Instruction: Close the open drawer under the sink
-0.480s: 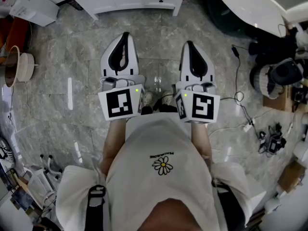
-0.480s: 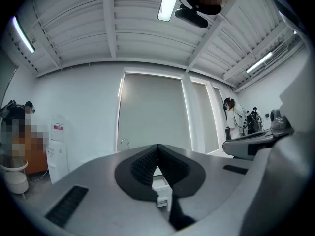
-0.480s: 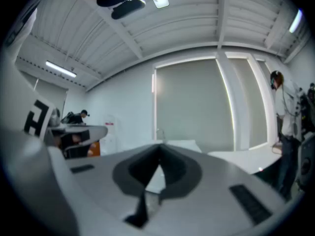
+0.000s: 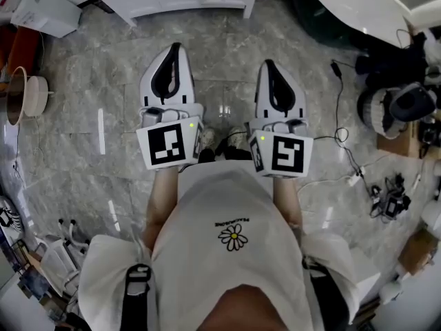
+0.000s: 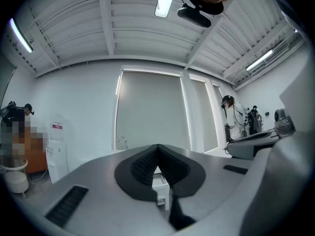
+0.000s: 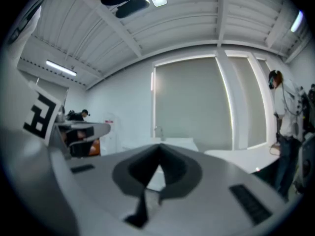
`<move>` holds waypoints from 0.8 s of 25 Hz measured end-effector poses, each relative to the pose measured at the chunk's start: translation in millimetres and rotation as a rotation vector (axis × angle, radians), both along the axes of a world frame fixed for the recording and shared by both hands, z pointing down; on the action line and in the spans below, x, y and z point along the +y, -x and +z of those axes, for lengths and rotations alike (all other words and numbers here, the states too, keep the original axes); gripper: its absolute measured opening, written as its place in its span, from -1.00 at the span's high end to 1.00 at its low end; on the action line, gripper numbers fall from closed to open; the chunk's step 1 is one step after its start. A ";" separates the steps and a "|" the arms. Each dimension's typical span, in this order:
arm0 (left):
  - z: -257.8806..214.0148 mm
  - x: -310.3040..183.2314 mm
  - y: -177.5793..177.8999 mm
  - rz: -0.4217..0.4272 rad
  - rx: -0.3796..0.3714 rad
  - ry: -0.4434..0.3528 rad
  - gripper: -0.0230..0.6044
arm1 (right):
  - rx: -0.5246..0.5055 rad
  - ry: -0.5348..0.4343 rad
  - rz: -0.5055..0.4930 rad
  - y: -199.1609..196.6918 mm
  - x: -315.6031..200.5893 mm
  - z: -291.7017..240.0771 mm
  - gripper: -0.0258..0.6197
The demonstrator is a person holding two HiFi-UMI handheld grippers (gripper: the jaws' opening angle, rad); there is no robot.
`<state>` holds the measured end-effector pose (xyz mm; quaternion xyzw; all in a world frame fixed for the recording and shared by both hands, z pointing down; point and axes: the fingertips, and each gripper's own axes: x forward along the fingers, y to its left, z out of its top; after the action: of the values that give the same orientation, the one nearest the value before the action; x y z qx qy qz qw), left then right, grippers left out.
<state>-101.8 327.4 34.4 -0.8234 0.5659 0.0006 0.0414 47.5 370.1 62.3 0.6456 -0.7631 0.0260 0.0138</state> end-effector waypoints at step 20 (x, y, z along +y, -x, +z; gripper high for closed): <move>-18.2 -37.1 -17.5 -0.020 0.146 -0.092 0.86 | 0.004 -0.065 -0.159 -12.0 -24.2 2.5 0.83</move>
<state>-84.2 290.4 16.2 -0.8126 0.5751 0.0865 0.0379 59.5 345.9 64.8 0.5830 -0.8125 -0.0012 -0.0034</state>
